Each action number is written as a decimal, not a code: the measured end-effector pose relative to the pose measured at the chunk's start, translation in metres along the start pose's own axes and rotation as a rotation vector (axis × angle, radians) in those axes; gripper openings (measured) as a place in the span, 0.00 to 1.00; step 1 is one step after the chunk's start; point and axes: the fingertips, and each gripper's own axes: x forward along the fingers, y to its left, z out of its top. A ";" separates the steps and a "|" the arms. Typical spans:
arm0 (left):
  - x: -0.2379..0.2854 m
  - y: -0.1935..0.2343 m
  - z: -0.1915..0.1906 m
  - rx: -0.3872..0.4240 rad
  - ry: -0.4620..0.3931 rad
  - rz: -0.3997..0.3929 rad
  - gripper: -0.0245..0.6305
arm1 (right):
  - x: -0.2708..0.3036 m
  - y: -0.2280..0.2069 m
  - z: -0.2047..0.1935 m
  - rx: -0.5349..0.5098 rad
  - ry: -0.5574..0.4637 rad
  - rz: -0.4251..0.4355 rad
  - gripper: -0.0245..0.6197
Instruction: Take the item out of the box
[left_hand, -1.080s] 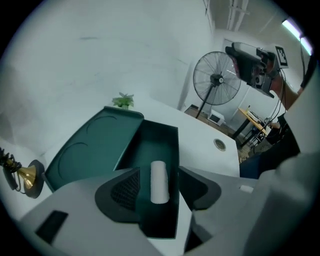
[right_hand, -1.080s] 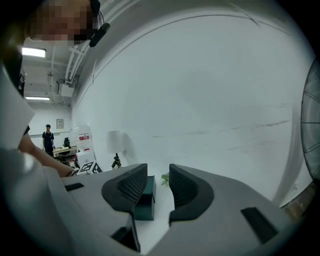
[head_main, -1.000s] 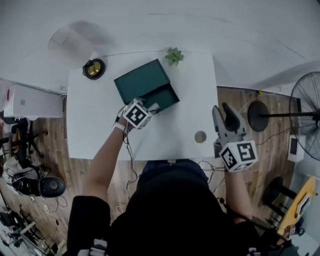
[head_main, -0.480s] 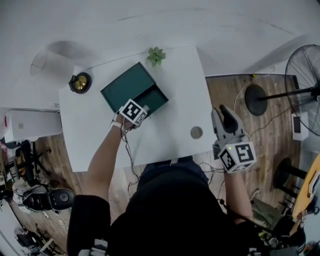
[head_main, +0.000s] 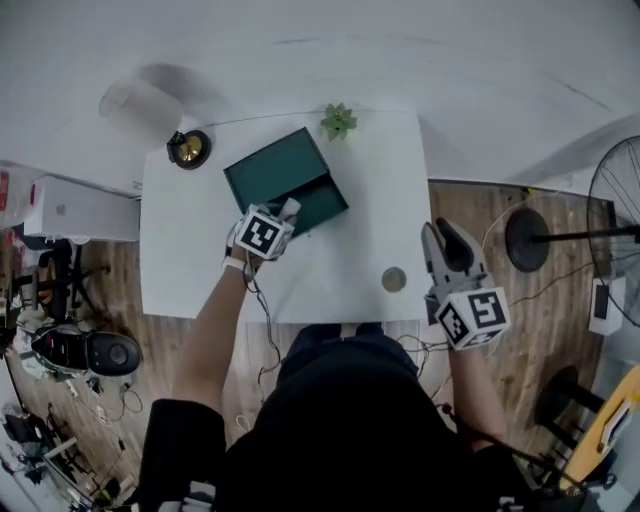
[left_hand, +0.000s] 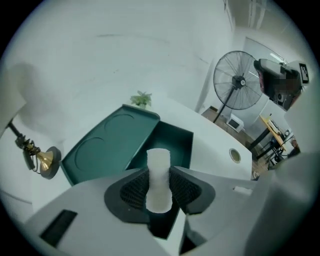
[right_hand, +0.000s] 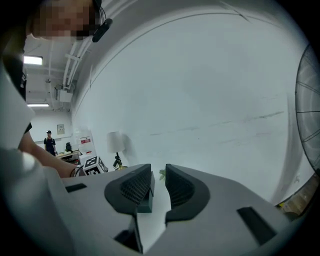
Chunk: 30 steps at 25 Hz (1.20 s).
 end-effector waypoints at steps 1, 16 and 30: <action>-0.009 -0.001 -0.001 -0.033 -0.018 0.016 0.23 | 0.002 0.002 0.001 -0.004 -0.002 0.024 0.18; -0.158 0.008 -0.070 -0.577 -0.335 0.319 0.23 | 0.029 0.070 0.004 -0.042 -0.005 0.384 0.16; -0.144 0.082 -0.175 -0.738 -0.287 0.284 0.23 | 0.051 0.118 0.021 -0.086 -0.001 0.278 0.15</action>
